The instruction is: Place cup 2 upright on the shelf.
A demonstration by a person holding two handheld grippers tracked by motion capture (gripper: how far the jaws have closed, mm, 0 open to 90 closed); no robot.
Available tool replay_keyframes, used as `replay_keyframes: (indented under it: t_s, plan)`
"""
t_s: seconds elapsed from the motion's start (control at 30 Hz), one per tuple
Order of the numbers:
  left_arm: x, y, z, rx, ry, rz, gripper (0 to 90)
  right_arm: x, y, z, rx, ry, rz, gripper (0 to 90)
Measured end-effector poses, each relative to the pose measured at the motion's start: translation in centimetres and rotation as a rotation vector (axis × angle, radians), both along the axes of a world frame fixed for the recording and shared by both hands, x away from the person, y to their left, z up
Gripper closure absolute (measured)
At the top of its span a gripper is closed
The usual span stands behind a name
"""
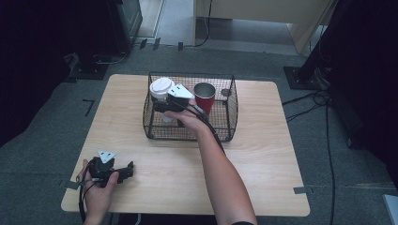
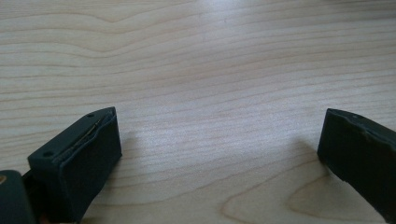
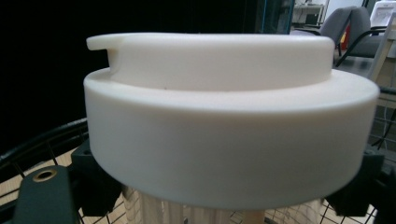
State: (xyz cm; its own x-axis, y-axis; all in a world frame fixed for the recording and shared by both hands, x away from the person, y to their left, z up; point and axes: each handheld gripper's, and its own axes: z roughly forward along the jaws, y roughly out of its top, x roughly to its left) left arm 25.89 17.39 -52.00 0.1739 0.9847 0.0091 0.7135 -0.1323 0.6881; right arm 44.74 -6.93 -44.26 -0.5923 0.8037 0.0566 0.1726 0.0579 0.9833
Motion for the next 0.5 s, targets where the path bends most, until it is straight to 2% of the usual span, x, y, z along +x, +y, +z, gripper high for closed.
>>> replay_keyframes:
  t_s: [0.23, 0.5]
  plan:
    - [0.0, 0.0, 0.0, 0.0, 0.0, 0.0, 0.2, 0.07, 0.05, -0.27, -0.034, 0.02, 0.01, 15.6]
    - [0.0, 0.01, 0.01, 0.002, 0.0, -0.001, 0.2, -0.04, -0.15, -0.19, -0.045, 0.029, 0.022, 15.3]
